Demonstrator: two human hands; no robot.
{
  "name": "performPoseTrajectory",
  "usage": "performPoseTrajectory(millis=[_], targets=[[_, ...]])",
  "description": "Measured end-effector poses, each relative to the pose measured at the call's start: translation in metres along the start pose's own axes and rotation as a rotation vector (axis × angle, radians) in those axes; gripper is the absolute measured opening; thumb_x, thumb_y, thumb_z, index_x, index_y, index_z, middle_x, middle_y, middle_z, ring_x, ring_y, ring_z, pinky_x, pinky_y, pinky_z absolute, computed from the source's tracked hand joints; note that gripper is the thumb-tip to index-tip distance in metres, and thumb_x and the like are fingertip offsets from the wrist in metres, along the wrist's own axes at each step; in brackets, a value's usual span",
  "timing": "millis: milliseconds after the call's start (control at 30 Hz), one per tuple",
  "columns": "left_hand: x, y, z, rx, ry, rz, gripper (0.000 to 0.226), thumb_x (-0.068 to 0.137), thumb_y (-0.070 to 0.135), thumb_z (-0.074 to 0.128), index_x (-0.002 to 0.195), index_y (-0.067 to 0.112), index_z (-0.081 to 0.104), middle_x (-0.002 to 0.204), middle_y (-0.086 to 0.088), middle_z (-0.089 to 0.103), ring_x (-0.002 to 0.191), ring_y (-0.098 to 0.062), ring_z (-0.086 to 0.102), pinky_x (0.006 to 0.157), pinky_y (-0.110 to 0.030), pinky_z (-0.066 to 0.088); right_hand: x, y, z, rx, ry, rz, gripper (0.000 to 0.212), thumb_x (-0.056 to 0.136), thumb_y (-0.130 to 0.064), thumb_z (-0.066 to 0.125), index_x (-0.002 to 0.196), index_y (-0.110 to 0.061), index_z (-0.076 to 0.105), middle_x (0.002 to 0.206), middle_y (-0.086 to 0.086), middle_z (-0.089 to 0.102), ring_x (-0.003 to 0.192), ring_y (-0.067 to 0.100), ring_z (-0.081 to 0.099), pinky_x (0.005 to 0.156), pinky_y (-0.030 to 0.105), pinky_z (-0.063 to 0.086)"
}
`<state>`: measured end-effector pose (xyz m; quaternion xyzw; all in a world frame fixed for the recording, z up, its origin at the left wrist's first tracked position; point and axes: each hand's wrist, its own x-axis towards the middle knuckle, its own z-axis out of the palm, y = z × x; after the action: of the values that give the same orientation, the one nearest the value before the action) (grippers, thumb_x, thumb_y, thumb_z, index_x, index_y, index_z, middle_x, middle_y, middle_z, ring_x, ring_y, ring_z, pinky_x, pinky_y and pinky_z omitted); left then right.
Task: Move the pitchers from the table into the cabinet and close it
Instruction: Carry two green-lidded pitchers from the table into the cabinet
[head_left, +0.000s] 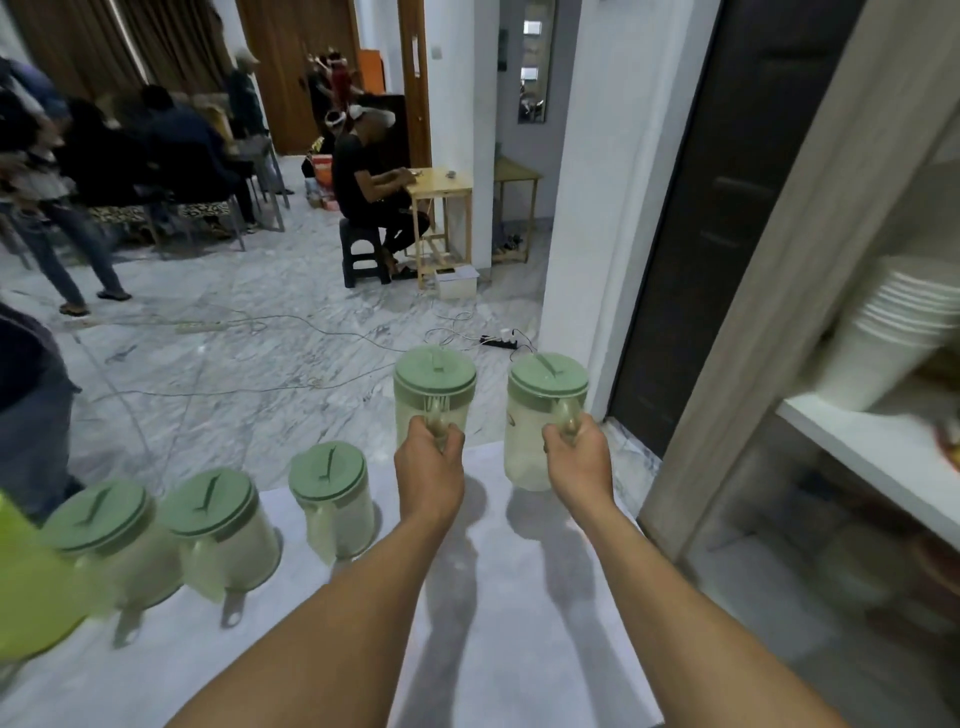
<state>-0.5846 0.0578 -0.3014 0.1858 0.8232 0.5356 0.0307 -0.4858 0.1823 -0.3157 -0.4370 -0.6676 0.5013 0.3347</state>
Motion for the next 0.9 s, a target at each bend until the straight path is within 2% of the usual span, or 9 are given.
performPoseTrajectory(millis=[100, 233, 333, 400, 533, 633, 733, 900], targets=[[-0.002, 0.024, -0.024, -0.055, -0.016, 0.058, 0.018, 0.096, 0.025, 0.053, 0.086, 0.011, 0.049, 0.073, 0.006, 0.052, 0.064, -0.006, 0.047, 0.055, -0.030, 0.029, -0.019, -0.030, -0.012, 0.028, 0.044, -0.044, 0.004, 0.089, -0.017, 0.057, 0.086, -0.015, 0.055, 0.072, 0.002, 0.059, 0.063, 0.019, 0.053, 0.060, 0.031, 0.041], [-0.009, 0.049, -0.055, -0.116, -0.069, 0.130, 0.017, 0.096, 0.025, 0.052, 0.088, 0.010, 0.051, 0.076, 0.002, 0.055, 0.068, -0.015, 0.050, 0.056, -0.031, 0.035, -0.052, -0.066, -0.029, 0.020, 0.143, -0.069, 0.009, 0.090, -0.016, 0.057, 0.090, -0.008, 0.058, 0.073, 0.003, 0.061, 0.063, 0.018, 0.053, 0.058, 0.032, 0.040], [-0.020, 0.067, -0.081, -0.167, -0.119, 0.173, 0.019, 0.095, 0.027, 0.053, 0.088, 0.009, 0.053, 0.080, -0.002, 0.057, 0.072, -0.021, 0.052, 0.062, -0.032, 0.036, -0.085, -0.092, -0.046, -0.005, 0.235, -0.078, 0.015, 0.088, -0.023, 0.057, 0.092, -0.009, 0.062, 0.079, 0.004, 0.066, 0.068, 0.020, 0.060, 0.062, 0.033, 0.046], [-0.034, 0.080, -0.101, -0.191, -0.174, 0.229, 0.021, 0.093, 0.028, 0.054, 0.088, 0.008, 0.055, 0.081, -0.006, 0.061, 0.074, -0.024, 0.055, 0.061, -0.032, 0.037, -0.118, -0.111, -0.064, -0.017, 0.313, -0.080, 0.017, 0.088, -0.025, 0.058, 0.091, -0.010, 0.063, 0.079, 0.004, 0.068, 0.070, 0.021, 0.062, 0.060, 0.030, 0.047], [-0.062, 0.110, -0.131, -0.256, -0.280, 0.322, 0.018, 0.091, 0.027, 0.054, 0.087, 0.010, 0.057, 0.078, -0.006, 0.067, 0.070, -0.016, 0.060, 0.053, -0.024, 0.037, -0.175, -0.144, -0.101, -0.045, 0.429, -0.127, 0.013, 0.090, -0.021, 0.058, 0.087, -0.010, 0.063, 0.073, 0.004, 0.066, 0.068, 0.022, 0.061, 0.062, 0.033, 0.047], [-0.087, 0.133, -0.149, -0.321, -0.330, 0.388, 0.018, 0.092, 0.027, 0.054, 0.087, 0.010, 0.055, 0.080, -0.007, 0.065, 0.074, -0.025, 0.062, 0.061, -0.033, 0.044, -0.222, -0.168, -0.129, -0.049, 0.515, -0.155, 0.013, 0.091, -0.021, 0.058, 0.088, -0.011, 0.065, 0.075, 0.006, 0.069, 0.072, 0.024, 0.066, 0.066, 0.039, 0.053], [-0.120, 0.158, -0.166, -0.367, -0.391, 0.446, 0.017, 0.094, 0.024, 0.056, 0.090, 0.008, 0.055, 0.084, -0.009, 0.061, 0.077, -0.028, 0.057, 0.066, -0.031, 0.038, -0.274, -0.189, -0.158, -0.074, 0.599, -0.183, 0.012, 0.093, -0.017, 0.057, 0.082, -0.015, 0.062, 0.073, 0.006, 0.067, 0.066, 0.019, 0.062, 0.062, 0.033, 0.047], [-0.179, 0.201, -0.190, -0.446, -0.502, 0.540, 0.014, 0.094, 0.023, 0.056, 0.089, 0.010, 0.057, 0.079, -0.001, 0.056, 0.066, -0.014, 0.050, 0.063, -0.027, 0.034, -0.353, -0.213, -0.206, -0.141, 0.770, -0.149, 0.017, 0.082, -0.018, 0.058, 0.067, -0.014, 0.064, 0.064, 0.004, 0.070, 0.061, 0.020, 0.063, 0.063, 0.036, 0.051]])
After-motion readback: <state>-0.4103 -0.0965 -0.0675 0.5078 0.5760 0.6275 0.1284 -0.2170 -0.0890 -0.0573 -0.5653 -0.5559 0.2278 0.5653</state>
